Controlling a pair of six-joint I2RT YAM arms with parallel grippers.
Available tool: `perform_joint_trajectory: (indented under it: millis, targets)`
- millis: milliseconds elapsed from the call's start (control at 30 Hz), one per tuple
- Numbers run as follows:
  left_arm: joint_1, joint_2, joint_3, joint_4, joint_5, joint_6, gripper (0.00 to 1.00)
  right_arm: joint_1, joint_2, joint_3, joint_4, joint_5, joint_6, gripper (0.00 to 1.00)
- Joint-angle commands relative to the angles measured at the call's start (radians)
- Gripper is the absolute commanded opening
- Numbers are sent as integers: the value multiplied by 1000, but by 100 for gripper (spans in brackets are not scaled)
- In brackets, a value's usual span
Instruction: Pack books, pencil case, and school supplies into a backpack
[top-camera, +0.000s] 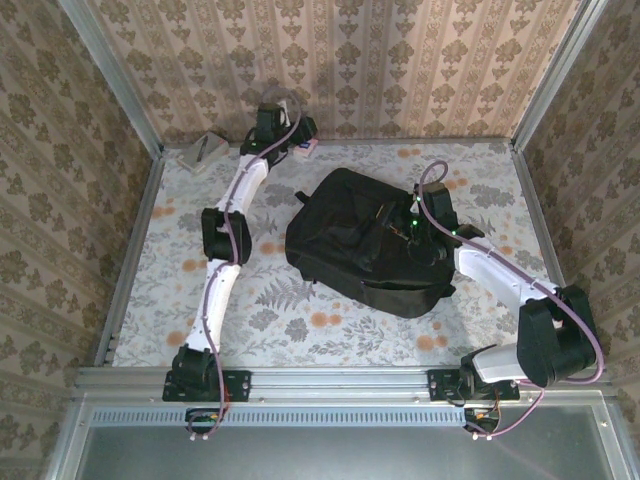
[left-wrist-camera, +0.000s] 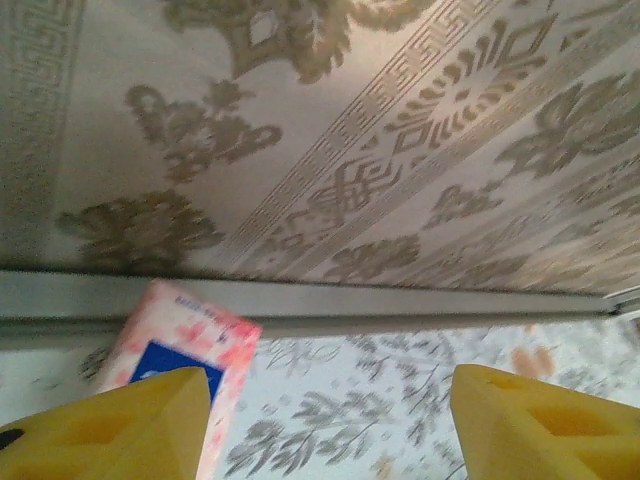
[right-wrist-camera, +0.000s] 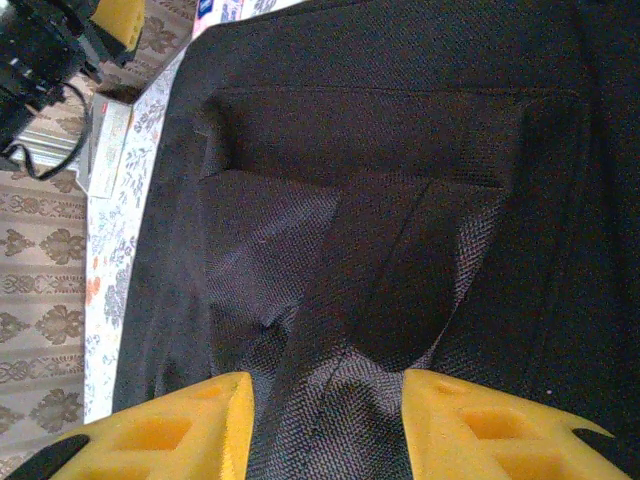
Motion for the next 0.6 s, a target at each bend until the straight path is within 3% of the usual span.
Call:
perform_joint_trajectory:
  millis: [0, 267, 567]
  targets:
    - [-1, 76, 28, 112, 55, -180, 65, -5, 37, -14, 28, -28, 25, 45]
    - [1, 122, 31, 152, 7, -265, 67, -4, 57, -38, 53, -41, 44, 44]
    - [-1, 98, 26, -41, -66, -272, 70, -4, 67, -40, 39, -31, 58, 44]
